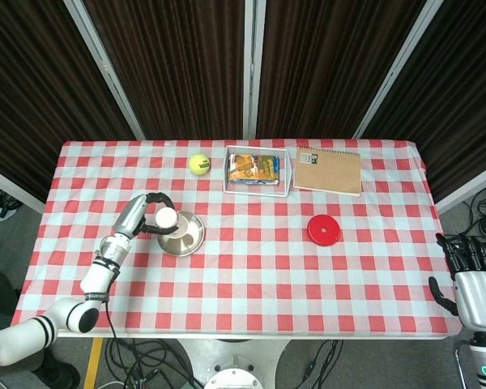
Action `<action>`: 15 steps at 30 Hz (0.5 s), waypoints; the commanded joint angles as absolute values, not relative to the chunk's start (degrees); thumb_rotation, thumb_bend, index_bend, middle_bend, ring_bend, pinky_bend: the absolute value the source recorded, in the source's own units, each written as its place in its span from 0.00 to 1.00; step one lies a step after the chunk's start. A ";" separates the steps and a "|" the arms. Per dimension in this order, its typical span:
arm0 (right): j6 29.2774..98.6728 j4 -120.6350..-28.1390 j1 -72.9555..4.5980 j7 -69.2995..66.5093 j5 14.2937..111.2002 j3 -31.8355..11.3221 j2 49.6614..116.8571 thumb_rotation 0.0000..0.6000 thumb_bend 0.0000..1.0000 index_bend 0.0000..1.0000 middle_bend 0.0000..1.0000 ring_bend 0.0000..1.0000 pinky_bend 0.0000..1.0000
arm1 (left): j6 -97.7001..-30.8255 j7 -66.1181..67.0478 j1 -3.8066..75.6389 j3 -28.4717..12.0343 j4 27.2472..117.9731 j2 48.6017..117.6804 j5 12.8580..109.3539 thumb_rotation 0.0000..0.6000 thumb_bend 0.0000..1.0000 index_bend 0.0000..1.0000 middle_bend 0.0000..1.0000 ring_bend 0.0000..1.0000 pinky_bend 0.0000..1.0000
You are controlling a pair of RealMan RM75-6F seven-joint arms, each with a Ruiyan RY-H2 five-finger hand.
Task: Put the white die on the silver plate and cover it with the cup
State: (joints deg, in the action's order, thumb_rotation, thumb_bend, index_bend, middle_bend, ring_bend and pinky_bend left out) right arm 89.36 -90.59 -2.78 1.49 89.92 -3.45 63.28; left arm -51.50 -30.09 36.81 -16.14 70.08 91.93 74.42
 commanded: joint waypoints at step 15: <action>89.32 -89.92 -2.48 0.55 89.30 -3.46 63.07 1.00 0.33 0.05 0.21 0.00 0.01 | -48.05 -20.87 40.68 -15.90 57.03 100.69 68.31 1.00 0.14 0.52 0.50 0.32 0.25</action>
